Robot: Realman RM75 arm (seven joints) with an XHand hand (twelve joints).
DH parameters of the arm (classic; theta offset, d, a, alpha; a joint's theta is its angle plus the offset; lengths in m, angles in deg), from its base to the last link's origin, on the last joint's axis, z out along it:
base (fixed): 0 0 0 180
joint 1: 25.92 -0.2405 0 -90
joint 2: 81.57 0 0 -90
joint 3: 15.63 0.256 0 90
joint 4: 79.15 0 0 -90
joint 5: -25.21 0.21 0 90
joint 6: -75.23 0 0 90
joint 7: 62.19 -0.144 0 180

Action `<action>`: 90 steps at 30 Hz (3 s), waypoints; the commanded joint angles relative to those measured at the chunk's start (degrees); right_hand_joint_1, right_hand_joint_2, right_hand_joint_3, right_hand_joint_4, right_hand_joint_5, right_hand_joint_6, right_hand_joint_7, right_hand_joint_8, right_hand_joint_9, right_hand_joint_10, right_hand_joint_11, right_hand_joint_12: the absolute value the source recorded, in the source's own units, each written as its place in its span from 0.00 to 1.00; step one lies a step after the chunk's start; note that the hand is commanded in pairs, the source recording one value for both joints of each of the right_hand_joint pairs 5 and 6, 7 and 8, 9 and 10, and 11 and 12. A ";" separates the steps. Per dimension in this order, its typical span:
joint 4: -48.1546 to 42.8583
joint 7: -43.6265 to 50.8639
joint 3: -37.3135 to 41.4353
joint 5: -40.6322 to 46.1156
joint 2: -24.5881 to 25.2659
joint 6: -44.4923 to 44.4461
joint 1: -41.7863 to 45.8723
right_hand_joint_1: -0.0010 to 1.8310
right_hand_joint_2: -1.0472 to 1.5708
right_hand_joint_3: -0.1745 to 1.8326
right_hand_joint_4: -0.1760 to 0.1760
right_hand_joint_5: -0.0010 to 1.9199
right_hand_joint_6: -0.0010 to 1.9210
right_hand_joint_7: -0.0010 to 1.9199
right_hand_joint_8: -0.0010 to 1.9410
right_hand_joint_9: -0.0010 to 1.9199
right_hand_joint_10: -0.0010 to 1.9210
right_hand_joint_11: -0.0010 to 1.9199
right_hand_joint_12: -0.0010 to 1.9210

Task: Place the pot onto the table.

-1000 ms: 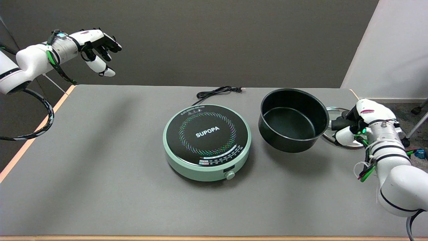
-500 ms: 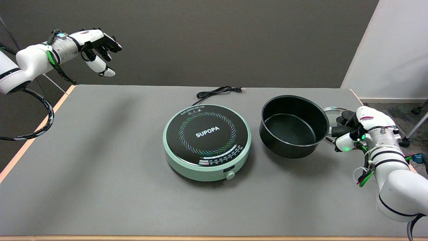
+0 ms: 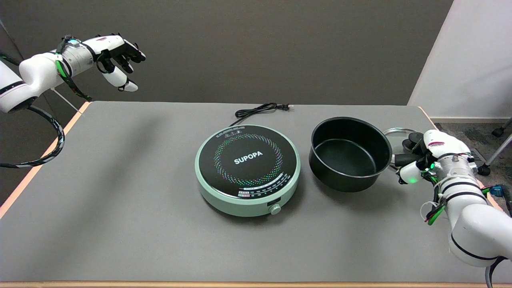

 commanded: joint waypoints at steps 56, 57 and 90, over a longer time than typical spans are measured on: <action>0.10 0.02 -0.48 -0.32 -0.26 0.21 -0.41 0.71 0.12 0.87 0.00 0.18 0.18 0.18 0.18 0.18 0.18 0.18 0.18; 0.06 0.06 -0.36 -0.60 -0.26 0.02 -0.41 0.71 0.12 0.86 0.00 0.19 0.19 0.19 0.19 0.19 0.19 0.19 0.19; 24.52 -114.38 8.98 -50.31 -2.44 0.40 4.48 0.14 0.81 0.00 0.06 0.00 0.00 0.00 0.00 0.00 0.00 0.00 0.00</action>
